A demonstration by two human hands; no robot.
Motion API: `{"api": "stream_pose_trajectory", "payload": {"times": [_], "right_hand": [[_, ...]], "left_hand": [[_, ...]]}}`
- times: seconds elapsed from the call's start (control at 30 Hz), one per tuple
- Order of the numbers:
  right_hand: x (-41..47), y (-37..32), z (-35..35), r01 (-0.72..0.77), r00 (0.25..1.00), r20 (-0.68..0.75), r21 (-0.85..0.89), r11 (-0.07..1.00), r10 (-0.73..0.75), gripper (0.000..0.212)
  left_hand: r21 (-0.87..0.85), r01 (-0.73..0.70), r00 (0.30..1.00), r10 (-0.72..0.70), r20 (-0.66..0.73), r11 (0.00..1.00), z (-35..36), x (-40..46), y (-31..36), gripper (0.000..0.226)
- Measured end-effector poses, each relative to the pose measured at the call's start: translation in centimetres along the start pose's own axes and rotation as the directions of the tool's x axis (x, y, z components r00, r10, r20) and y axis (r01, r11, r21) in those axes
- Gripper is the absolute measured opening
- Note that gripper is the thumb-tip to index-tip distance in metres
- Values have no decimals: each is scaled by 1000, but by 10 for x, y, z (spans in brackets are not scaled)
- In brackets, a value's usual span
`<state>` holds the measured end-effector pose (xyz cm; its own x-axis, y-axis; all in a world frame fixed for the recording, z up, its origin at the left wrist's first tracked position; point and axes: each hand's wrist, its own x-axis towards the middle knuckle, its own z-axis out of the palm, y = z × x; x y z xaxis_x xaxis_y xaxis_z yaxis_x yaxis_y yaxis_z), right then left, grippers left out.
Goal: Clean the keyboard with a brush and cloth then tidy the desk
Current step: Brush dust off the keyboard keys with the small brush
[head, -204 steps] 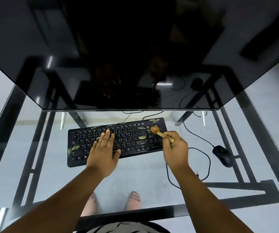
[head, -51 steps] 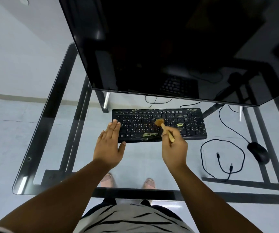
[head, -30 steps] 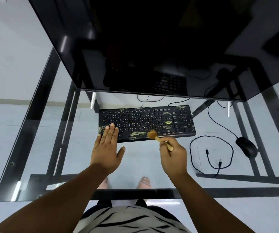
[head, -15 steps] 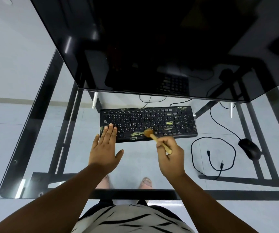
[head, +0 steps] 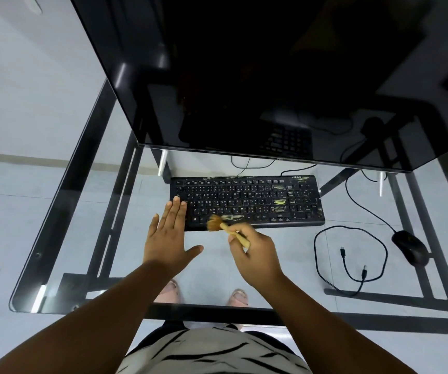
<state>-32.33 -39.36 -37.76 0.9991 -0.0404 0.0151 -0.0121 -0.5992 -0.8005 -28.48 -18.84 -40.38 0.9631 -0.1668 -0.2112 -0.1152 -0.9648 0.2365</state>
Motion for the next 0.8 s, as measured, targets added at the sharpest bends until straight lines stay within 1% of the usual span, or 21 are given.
{"api": "stream_pose_trajectory", "payload": {"times": [0.03, 0.07, 0.1, 0.13, 0.2, 0.23, 0.27, 0.33, 0.37, 0.4, 0.43, 0.47, 0.53, 0.57, 0.6, 0.63, 0.7, 0.73, 0.77, 0.8], "right_hand": [[0, 0, -1, -24, 997, -79, 11, 1000, 24, 9], [0, -2, -2, -31, 991, -126, 46, 998, 37, 9], [1, -4, -4, -18, 990, -137, 80, 997, 29, 9], [3, -6, -5, 3, 994, -113, 106, 994, 9, 11], [5, -5, -5, 6, 999, -47, 94, 996, -2, 13], [6, -2, -5, -17, 998, -62, 75, 997, 22, 14], [8, 1, -5, -54, 991, -117, 72, 996, 63, 14], [10, 7, -11, -111, 963, -232, 119, 987, 136, 14], [11, 9, -14, -119, 961, -234, 139, 983, 149, 13], [11, 10, -16, -125, 967, -203, 136, 983, 151, 12], [10, 12, -18, -133, 973, -176, 111, 985, 151, 11], [9, 15, -21, -155, 968, -186, 81, 985, 167, 11], [7, 20, -27, -219, 929, -289, 73, 973, 231, 13], [5, 21, -30, -224, 914, -319, 113, 968, 249, 13], [4, 22, -33, -211, 916, -313, 155, 965, 250, 13], [2, 22, -35, -194, 933, -268, 181, 964, 238, 13], [-2, 25, -37, -177, 965, -170, 130, 976, 198, 11], [-3, 26, -37, -188, 963, -179, 86, 978, 201, 10], [-4, 29, -39, -220, 945, -235, 66, 973, 230, 10], [-4, 31, -43, -252, 913, -309, 83, 964, 266, 11]], "left_hand": [[1, 1, 1000, -1, -2, 1000, 0, 0, -1, 107], [4, 3, 1000, -3, -5, 1000, 0, 0, -1, 107], [10, 5, 1000, -5, -5, 1000, 0, -1, -2, 107], [12, 6, 1000, -6, -2, 1000, 0, -2, -3, 107], [7, 11, 1000, -11, 0, 1000, 0, -3, -3, 106], [4, 9, 1000, -9, 0, 1000, -1, -3, -1, 105], [3, 4, 1000, -4, 6, 1000, -1, -3, 1, 103], [8, -14, 1000, 13, 23, 1000, -2, -2, 7, 100], [6, -24, 999, 23, 28, 1000, -2, -1, 9, 99], [-3, -33, 999, 33, 32, 999, -2, 0, 12, 99], [-16, -41, 999, 41, 33, 999, -2, 0, 15, 98], [-27, -50, 998, 51, 35, 998, -2, 1, 18, 98], [-28, -66, 996, 67, 50, 997, -1, 3, 25, 97], [-21, -73, 996, 74, 57, 997, -1, 4, 28, 96], [-13, -84, 994, 84, 63, 996, -1, 5, 32, 95], [-8, -98, 993, 98, 71, 995, -1, 7, 36, 94], [-14, -120, 990, 120, 73, 993, 1, 8, 42, 92], [-18, -124, 989, 125, 72, 992, 2, 9, 43, 91], [-16, -130, 989, 130, 76, 991, 3, 10, 46, 89], [-14, -133, 988, 134, 80, 991, 4, 11, 49, 88]]}}
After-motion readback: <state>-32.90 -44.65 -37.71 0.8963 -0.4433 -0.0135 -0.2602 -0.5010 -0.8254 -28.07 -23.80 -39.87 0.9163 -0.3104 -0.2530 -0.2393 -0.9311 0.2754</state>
